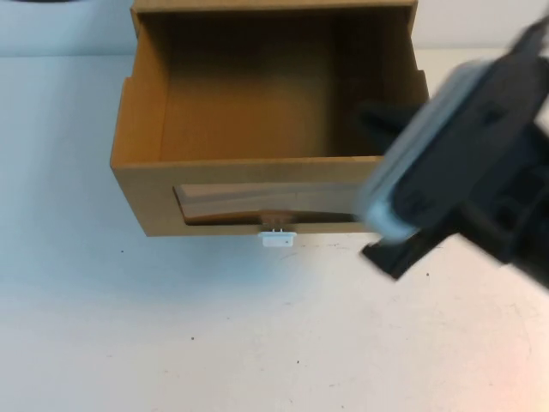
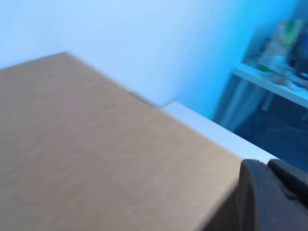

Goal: Open the shoe box
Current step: 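Pull the top drawer of the cardboard box fully open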

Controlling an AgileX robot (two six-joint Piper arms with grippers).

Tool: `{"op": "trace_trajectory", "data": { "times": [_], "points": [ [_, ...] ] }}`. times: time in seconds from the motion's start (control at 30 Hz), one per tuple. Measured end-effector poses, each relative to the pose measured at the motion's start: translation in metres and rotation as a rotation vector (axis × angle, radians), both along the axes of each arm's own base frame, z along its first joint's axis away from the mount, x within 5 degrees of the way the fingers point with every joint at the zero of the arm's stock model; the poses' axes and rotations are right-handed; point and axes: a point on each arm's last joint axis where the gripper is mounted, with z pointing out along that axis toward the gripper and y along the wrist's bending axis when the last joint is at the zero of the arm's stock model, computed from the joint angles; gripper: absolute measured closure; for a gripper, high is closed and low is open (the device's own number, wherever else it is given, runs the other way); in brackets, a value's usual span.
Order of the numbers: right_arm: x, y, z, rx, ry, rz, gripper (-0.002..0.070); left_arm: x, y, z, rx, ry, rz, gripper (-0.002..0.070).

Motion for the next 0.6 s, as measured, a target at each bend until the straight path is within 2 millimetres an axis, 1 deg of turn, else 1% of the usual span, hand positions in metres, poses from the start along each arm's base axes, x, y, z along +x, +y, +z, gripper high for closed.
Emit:
{"op": "trace_trajectory", "data": {
  "times": [0.1,0.23,0.33,0.47,0.57,0.6],
  "points": [
    [-0.004,-0.025,0.012,0.089,0.046,-0.108,0.0682,-0.035,0.001,0.027,0.020,-0.037,-0.049,0.0680],
    [-0.017,-0.057,0.025,0.177,0.030,-0.140,0.0687,-0.076,0.005,0.057,0.035,-0.085,-0.038,0.0680],
    [-0.026,-0.081,0.022,0.205,0.019,-0.164,0.0687,-0.109,0.009,0.078,0.054,-0.138,-0.007,0.0680],
    [-0.036,-0.113,0.009,0.227,0.013,-0.234,0.0688,-0.157,0.019,0.104,0.089,-0.215,0.072,0.0680],
    [-0.043,-0.134,-0.002,0.243,0.010,-0.279,0.0688,-0.195,0.029,0.120,0.128,-0.273,0.160,0.0680],
    [-0.046,-0.140,-0.005,0.252,0.007,-0.289,0.0689,-0.204,0.031,0.122,0.140,-0.284,0.183,0.0680]
  ]
}}
